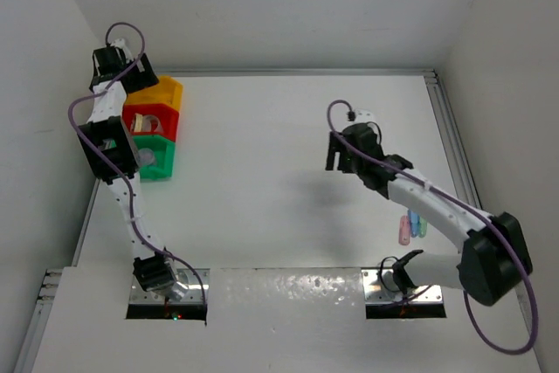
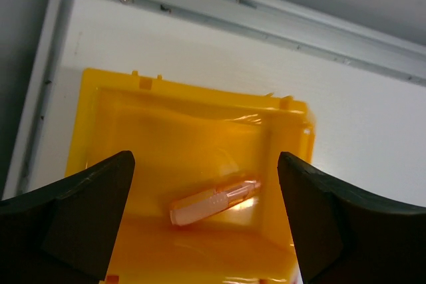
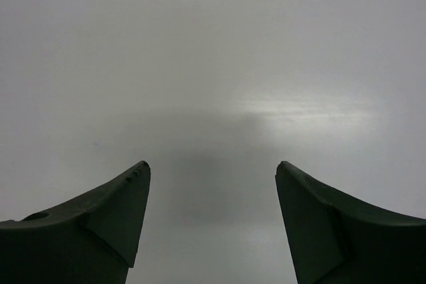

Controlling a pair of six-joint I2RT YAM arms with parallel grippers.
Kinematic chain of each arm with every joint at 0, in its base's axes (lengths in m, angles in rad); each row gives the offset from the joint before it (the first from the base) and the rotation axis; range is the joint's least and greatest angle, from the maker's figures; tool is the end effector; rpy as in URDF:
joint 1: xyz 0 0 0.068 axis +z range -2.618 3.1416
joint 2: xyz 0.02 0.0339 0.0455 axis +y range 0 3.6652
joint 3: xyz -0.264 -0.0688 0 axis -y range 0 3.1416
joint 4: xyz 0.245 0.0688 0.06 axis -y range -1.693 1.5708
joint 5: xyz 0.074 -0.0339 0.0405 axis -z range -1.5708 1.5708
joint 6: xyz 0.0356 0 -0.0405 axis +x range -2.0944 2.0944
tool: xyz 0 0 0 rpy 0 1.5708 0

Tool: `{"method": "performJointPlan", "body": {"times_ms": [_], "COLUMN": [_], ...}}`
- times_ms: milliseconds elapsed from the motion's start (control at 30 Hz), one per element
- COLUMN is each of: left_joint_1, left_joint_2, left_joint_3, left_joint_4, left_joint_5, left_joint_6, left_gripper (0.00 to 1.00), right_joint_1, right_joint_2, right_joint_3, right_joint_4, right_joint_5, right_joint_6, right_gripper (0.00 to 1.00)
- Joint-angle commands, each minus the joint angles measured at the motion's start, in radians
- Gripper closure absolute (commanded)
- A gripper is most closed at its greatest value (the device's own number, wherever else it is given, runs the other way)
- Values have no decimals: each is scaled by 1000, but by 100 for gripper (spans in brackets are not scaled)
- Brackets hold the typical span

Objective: Sort the stationery into containers
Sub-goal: Place the stationery in the storage box, then pick up the stationery from the center of the board.

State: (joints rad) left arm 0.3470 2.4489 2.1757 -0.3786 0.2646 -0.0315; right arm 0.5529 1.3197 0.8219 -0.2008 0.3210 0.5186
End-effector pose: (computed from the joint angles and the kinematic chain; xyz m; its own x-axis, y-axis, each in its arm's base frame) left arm 0.5311 0.1822 0.2080 -0.5660 -0.2370 -0.7896 -0.1506 0.9714 -0.1836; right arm 0.2449 0.1379 0.2356 -0.6205 0.1698 -0.7656 0.0171 0.9790 0.2033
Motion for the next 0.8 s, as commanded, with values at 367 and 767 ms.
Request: {"method": "performJointPlan", "body": {"times_ms": [367, 767], "left_joint_1": [-51, -8], "left_joint_2": [-418, -559], "left_joint_3": [-163, -341], "left_joint_4": [-46, -200], "left_joint_5": [39, 232], "left_joint_6": [-38, 51], "left_gripper": [14, 16], "right_joint_1": [-430, -581], "right_joint_2": [-468, -289], "right_joint_3": [-391, -389], "right_joint_4": [-519, -482], "right_joint_5": [125, 30], "right_joint_6": [361, 241], "right_gripper": [44, 40]}}
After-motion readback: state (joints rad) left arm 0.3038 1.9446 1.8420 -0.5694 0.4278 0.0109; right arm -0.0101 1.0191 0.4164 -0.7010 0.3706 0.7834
